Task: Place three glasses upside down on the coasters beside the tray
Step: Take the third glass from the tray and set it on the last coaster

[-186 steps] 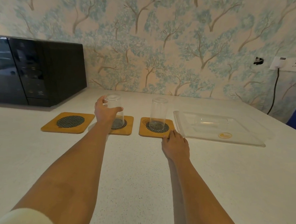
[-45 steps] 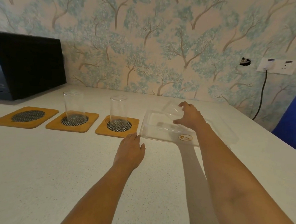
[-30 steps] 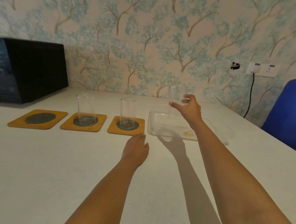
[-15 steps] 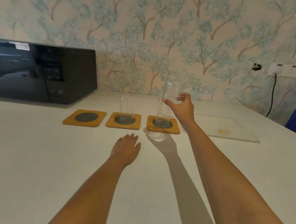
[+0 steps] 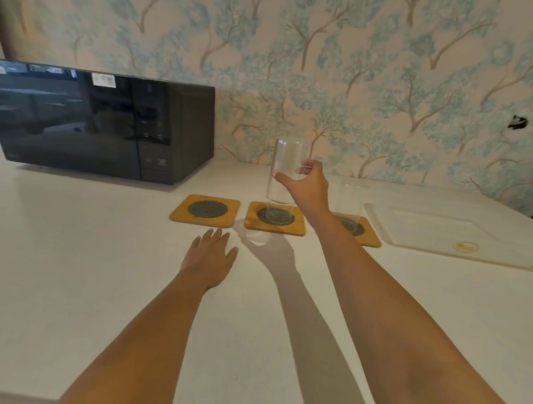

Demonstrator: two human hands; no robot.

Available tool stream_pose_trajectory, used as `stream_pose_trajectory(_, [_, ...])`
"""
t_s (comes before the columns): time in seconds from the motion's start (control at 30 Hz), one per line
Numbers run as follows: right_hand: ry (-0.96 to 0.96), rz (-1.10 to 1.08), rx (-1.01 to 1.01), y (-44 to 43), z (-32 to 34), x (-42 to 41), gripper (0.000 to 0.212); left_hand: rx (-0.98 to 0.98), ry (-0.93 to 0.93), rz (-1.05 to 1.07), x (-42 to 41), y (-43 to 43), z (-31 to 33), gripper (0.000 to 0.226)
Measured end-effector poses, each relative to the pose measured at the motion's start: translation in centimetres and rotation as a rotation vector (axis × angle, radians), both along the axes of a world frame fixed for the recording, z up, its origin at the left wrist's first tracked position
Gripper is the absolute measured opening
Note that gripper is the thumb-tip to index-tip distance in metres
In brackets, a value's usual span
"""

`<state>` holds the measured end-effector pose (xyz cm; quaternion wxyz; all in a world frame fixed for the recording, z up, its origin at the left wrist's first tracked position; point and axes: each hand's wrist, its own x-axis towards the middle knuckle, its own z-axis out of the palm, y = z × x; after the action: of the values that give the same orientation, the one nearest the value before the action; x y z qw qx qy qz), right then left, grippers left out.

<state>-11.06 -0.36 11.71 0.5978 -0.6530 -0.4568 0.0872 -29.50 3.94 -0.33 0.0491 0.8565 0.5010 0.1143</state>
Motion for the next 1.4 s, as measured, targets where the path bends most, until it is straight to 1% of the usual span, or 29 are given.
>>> stream_pose_trajectory(0.23, [0.006,0.060,-0.032,4.3,-0.5,-3.8,0.074,0.031,-0.067,0.068,-4.5,4.2,0.0,0.060])
stream_pose_trajectory(0.57, [0.039,0.094,-0.101,10.6,-2.6,-7.4,0.077,0.013,-0.118,0.106,-5.1,7.7,-0.4,0.061])
stream_pose_trajectory(0.9, [0.054,0.089,-0.154,14.9,-4.8,-9.8,0.076,0.088,-0.103,0.117,-4.8,7.9,-1.0,0.062])
stream_pose_trajectory(1.4, [0.023,0.104,-0.193,16.6,-6.9,-11.2,0.078,0.084,-0.140,0.143,-4.6,7.8,-1.3,0.065])
